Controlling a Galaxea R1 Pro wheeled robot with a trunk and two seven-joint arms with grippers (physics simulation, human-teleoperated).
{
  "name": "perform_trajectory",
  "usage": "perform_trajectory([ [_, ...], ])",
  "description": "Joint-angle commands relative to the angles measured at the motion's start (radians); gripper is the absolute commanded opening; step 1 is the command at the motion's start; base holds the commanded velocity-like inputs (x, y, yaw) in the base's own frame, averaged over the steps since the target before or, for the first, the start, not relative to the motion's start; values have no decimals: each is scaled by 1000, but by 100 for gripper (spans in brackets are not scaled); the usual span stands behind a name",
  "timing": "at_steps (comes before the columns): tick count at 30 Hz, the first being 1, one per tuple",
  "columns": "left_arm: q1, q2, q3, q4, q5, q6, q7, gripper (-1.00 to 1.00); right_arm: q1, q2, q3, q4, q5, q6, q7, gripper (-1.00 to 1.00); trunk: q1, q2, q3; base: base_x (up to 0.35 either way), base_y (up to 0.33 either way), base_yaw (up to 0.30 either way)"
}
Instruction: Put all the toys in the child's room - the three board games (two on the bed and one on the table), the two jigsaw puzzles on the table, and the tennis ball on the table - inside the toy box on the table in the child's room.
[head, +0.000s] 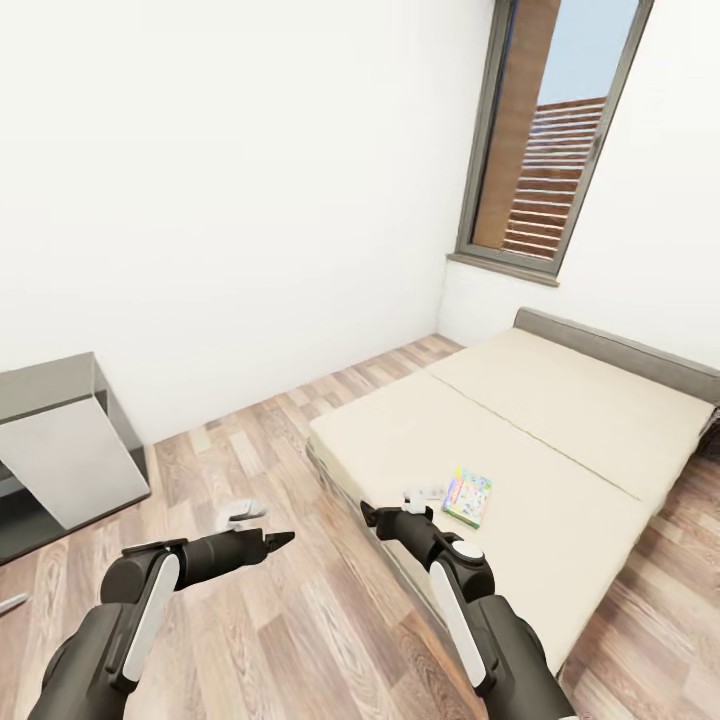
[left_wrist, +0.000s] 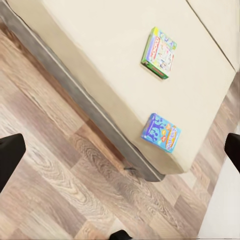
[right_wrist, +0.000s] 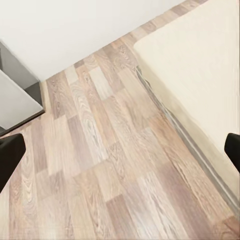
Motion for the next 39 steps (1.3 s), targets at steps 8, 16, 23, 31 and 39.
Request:
perform_trajectory([
  [8,-1,0,1,-1,7,7,0,100,-1,0,-2,0,-5,5,1,100,1,-2,2,0,49,-268],
  [16,-1,0,1,-1,6,7,0,100,-1,0,-2,1,-5,4,1,100,1,-2,6,0,86,-268],
  [23,-1,0,1,-1,5,7,0,100,-1,0,-2,0,-7,3,1,100,1,-2,7,0,250,-144],
  [31,-1,0,1,-1,5,7,0,100,-1,0,-3,-1,-12,2,1,100,1,-2,7,0,268,-22],
  [39,-1,0,1,-1,5,7,0,100,-1,0,-7,-1,-14,4,1,100,1,-2,1,0,223,-28],
])
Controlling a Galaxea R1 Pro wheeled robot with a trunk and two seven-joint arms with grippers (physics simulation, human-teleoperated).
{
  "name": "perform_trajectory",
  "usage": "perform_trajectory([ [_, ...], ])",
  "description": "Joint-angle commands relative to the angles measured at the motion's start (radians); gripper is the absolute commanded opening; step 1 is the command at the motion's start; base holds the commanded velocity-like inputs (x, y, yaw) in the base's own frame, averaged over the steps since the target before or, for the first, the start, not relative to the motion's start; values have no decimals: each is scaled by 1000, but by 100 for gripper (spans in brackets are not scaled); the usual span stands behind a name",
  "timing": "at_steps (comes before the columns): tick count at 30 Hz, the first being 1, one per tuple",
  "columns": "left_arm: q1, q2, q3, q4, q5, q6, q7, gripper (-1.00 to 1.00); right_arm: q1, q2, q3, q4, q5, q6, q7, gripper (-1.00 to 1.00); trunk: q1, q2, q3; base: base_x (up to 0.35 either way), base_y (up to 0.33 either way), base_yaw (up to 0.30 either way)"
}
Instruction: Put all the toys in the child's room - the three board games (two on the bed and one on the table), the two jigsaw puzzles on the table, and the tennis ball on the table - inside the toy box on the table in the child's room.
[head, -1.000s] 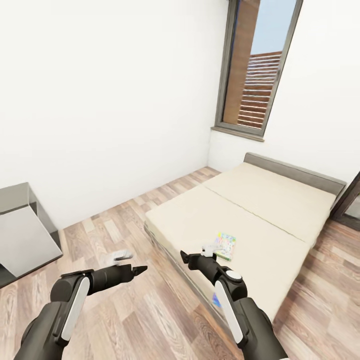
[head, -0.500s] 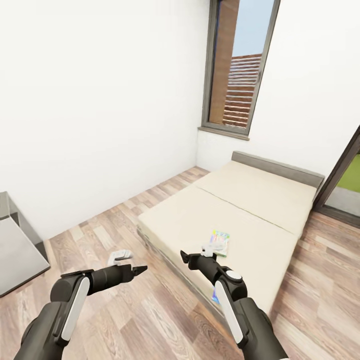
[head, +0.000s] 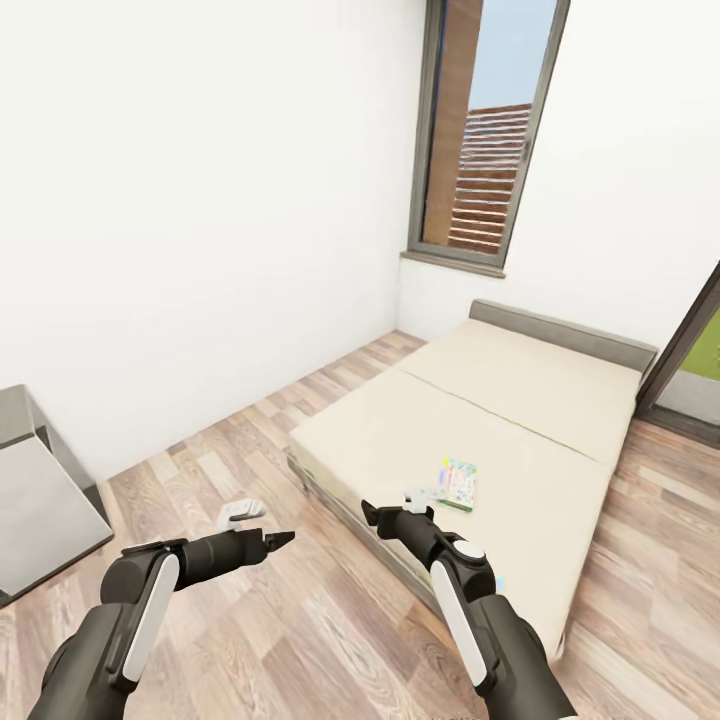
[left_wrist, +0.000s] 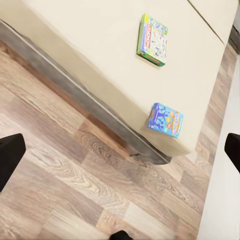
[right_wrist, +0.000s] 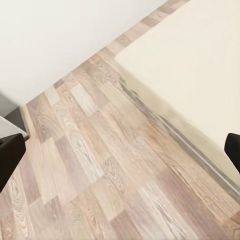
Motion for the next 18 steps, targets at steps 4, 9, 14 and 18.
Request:
perform_trajectory([
  [4,-1,0,1,0,5,7,0,100,0,1,-1,-1,-3,6,1,100,1,-2,-7,0,231,-110],
  [9,-1,0,1,-1,5,7,0,100,-1,1,-1,0,-3,6,1,100,1,-2,-13,0,233,-133],
  [14,-1,0,1,0,5,7,0,100,0,1,0,0,-3,6,1,100,1,-2,-18,4,82,-184],
  [18,-1,0,1,0,5,7,0,100,-1,1,1,0,-3,6,1,100,1,-2,-20,49,59,-230],
])
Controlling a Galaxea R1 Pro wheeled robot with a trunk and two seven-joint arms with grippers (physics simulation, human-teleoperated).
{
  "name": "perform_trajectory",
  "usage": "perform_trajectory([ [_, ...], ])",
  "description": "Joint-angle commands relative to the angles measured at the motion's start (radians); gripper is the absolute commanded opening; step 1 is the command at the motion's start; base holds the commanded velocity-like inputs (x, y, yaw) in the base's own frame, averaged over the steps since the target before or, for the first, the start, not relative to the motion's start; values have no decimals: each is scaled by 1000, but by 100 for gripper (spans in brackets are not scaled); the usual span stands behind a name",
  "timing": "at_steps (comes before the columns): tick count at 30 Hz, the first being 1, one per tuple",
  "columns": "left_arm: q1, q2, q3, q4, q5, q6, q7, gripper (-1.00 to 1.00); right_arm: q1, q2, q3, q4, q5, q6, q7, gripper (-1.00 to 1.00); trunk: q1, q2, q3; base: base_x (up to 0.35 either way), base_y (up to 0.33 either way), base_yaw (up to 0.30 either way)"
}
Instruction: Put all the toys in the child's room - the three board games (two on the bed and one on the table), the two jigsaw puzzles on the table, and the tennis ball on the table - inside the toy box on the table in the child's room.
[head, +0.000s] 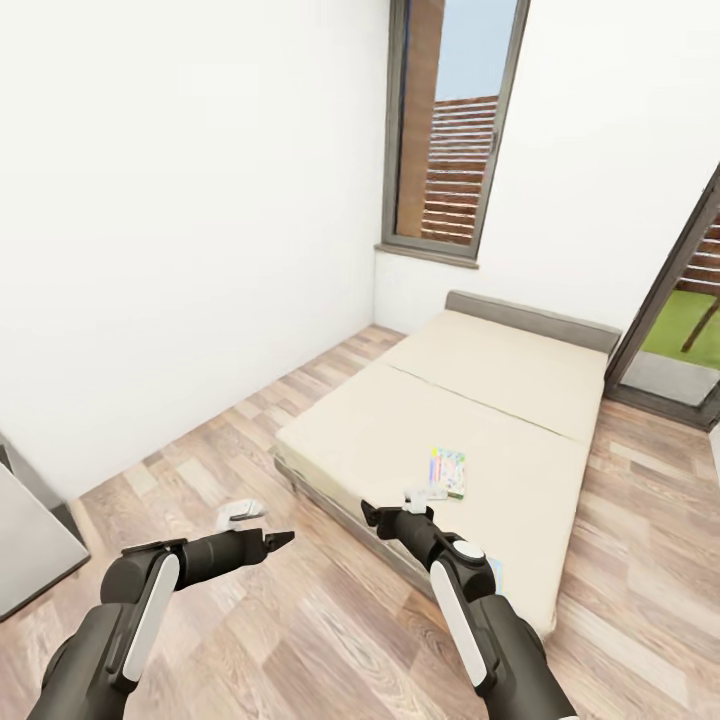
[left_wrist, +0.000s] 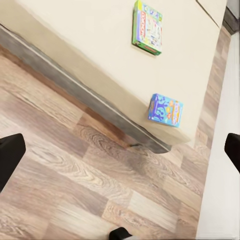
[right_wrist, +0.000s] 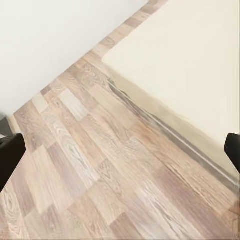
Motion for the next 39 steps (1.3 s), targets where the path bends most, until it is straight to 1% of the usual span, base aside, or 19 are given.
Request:
perform_trajectory([
  [1,-1,0,1,-1,5,7,0,100,-1,0,0,-1,-3,5,1,100,1,-2,-2,87,87,-247],
  [13,-1,0,1,-1,5,6,0,100,-1,0,1,-1,-2,5,1,100,1,-2,-3,125,188,-262],
  [32,-1,0,1,-1,7,8,0,100,-1,0,2,-1,-2,5,1,100,1,-2,-3,17,16,-273],
  [39,-1,0,0,-1,6,8,1,100,-1,0,2,-1,-2,5,1,100,1,-2,-3,133,73,-265],
])
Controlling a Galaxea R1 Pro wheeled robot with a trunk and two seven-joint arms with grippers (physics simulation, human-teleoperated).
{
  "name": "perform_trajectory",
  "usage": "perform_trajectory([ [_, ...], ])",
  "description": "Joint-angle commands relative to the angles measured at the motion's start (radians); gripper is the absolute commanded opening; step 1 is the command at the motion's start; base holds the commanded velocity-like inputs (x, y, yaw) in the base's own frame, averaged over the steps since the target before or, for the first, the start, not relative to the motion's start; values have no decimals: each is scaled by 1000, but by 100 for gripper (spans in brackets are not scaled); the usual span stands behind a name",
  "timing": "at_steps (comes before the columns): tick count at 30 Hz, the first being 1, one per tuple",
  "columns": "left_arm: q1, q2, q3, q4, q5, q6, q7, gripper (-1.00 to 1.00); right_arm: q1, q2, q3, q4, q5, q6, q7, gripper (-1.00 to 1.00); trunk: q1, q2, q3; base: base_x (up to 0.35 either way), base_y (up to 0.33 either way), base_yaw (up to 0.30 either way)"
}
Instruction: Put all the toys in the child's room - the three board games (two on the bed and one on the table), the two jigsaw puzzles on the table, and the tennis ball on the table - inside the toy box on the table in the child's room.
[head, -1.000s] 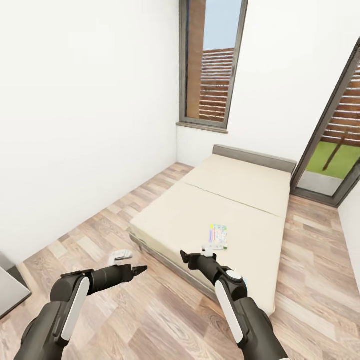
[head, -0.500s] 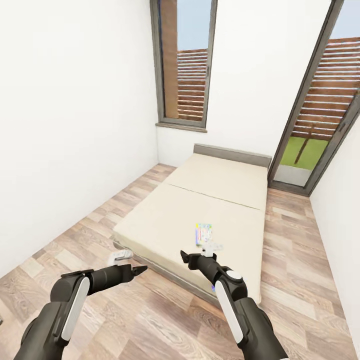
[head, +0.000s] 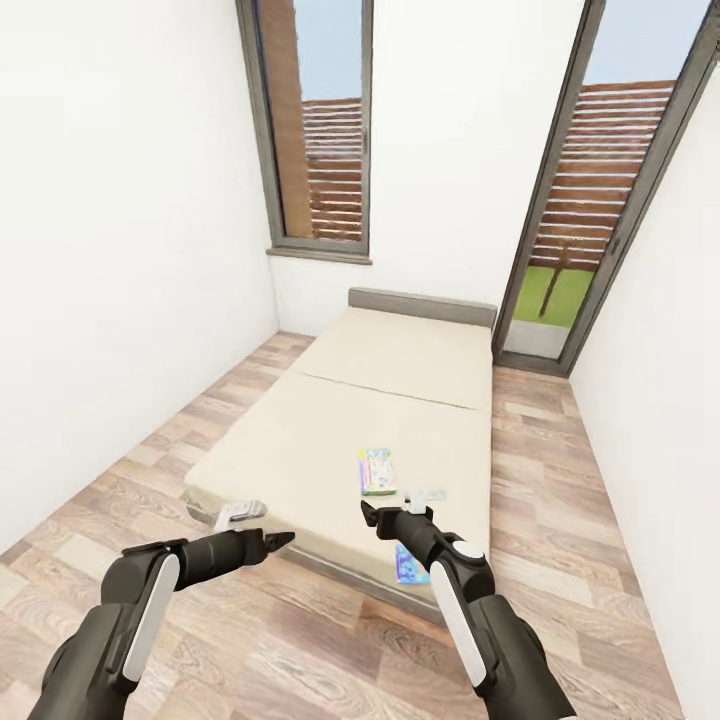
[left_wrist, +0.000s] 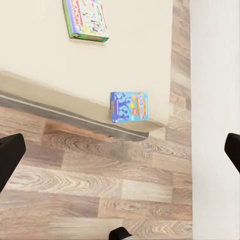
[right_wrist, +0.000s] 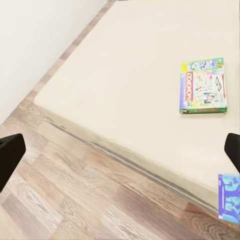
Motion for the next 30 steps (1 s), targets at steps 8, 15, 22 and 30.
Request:
perform_trajectory([
  [8,-1,0,2,-1,6,7,-1,100,-1,1,1,-2,6,-6,2,100,1,-2,-2,143,96,-67],
  [15,-1,0,2,-1,6,7,-1,100,-1,1,0,-3,6,-11,1,100,1,-2,-2,11,6,-4],
  [22,-1,0,2,-1,5,7,-1,100,-1,1,0,-3,4,-11,2,100,1,-2,-1,7,8,-18],
  [30,-1,0,2,-1,5,7,-1,100,-1,1,0,-3,-1,-11,2,100,1,-2,6,73,167,-162],
])
